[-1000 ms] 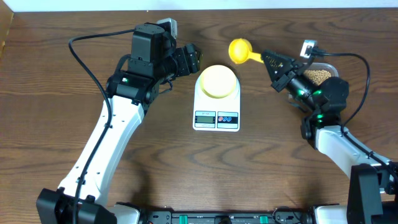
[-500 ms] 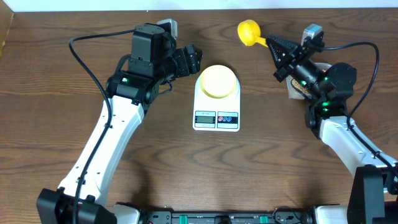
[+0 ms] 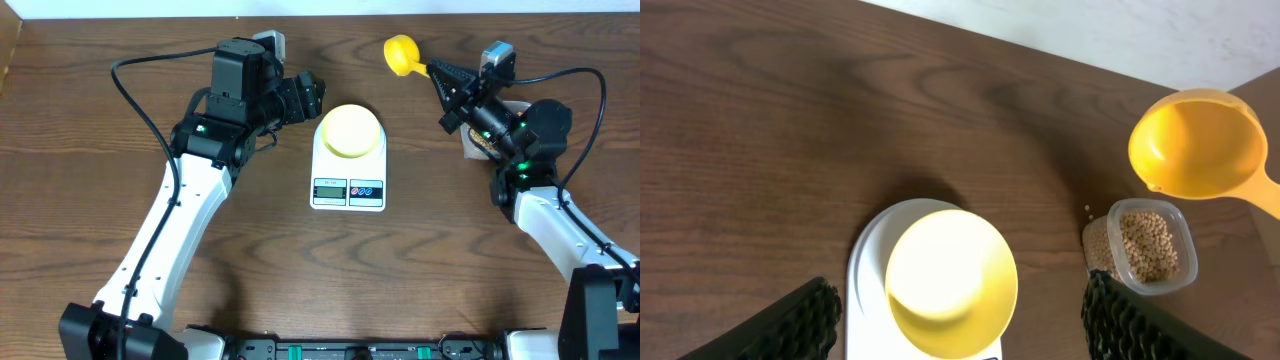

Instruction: Scoop item into bowl and weigh 50g on scale

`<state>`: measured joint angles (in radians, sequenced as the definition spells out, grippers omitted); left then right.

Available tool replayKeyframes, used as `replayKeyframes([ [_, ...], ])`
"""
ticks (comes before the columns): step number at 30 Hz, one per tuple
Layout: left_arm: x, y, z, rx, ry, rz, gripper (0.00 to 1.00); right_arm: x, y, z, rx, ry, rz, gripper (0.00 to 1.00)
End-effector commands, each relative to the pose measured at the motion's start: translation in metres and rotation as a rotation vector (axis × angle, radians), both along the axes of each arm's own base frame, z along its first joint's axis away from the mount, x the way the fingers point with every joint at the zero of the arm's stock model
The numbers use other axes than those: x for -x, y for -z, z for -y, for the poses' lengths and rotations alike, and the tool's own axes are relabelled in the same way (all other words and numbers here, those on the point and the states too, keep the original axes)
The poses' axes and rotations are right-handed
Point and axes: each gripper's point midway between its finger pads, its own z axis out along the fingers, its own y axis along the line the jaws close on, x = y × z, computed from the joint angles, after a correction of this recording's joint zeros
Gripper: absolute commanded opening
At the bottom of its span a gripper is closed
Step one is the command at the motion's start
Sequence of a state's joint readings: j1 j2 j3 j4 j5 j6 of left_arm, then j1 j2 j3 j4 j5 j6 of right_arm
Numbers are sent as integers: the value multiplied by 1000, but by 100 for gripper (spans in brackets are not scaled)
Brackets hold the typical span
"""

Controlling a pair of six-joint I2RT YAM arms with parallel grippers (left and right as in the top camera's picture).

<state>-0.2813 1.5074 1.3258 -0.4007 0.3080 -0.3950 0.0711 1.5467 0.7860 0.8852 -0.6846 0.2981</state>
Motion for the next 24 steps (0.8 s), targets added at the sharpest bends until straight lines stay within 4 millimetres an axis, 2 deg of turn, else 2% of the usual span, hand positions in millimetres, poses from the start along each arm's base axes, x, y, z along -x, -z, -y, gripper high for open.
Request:
replayKeyframes([
  [1,1,-1,-2,-10,-1,6,79,-2,-8,1,15,4,33,1],
  [24,1,-1,-2,-10,-1,6,79,-3,0,1,17,3,-2,1],
])
